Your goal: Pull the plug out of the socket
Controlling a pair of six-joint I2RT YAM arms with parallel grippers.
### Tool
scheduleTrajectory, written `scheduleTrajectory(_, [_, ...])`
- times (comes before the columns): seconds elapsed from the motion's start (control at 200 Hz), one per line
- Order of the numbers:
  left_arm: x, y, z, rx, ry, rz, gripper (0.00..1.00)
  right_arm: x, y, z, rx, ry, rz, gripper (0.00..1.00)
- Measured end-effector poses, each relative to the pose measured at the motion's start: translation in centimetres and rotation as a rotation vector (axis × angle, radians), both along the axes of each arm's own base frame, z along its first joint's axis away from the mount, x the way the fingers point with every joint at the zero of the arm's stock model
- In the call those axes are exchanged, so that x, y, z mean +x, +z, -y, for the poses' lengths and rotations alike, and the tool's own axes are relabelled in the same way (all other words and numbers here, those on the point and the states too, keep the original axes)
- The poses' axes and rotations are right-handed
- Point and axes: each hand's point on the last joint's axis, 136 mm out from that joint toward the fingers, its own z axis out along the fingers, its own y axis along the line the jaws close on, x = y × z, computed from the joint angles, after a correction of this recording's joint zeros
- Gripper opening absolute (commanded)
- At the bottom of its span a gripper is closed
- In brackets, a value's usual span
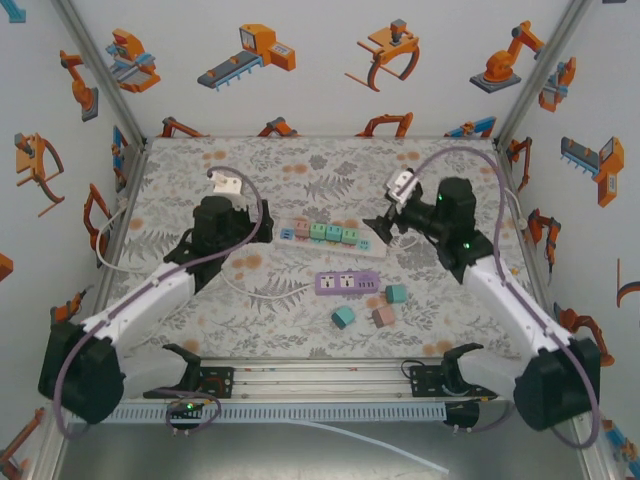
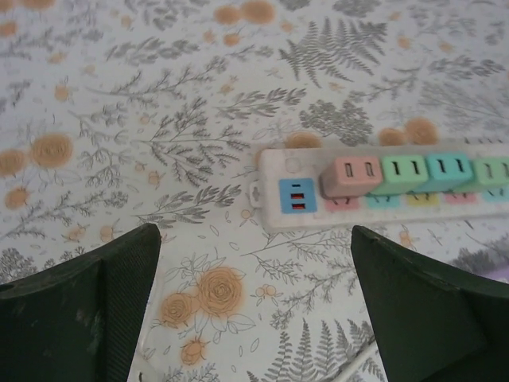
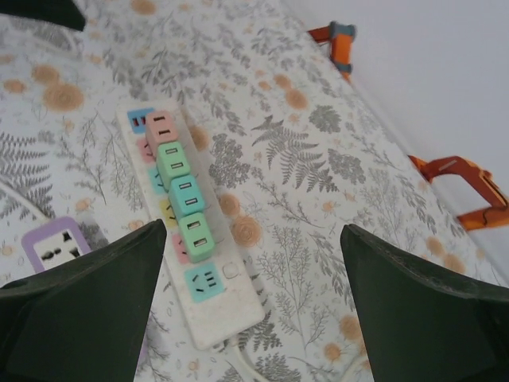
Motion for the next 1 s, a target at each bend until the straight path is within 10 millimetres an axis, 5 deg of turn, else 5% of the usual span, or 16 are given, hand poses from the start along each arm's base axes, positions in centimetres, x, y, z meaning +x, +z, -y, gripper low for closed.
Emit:
scheduleTrajectory(0.155, [4.0,-1.7,0.4,-0.087,0.089,-0.135,0.98,2.8,-3.3,-2.2,-0.096,0.081,-0.114,0.82])
scheduleTrajectory(0.371, [8.1,-4.8,0.7,-0.140,0.173,-0.283,0.96,4.2,-9.0,-3.8,-0.217,0.158,-0.283,0.80])
scheduleTrajectory(0.726, [8.1,-11.9,2.9,-0.145,0.118,-0.487,0.86,4.1,-16.3,-5.2,-0.357,0.247,-0.405,0.73])
scheduleTrajectory(0.996, [7.6,-13.3,3.2,-0.145,0.102,-0.531,0.82,4.2,-17.8,-5.4,-0.401,0.255,-0.400,0.56])
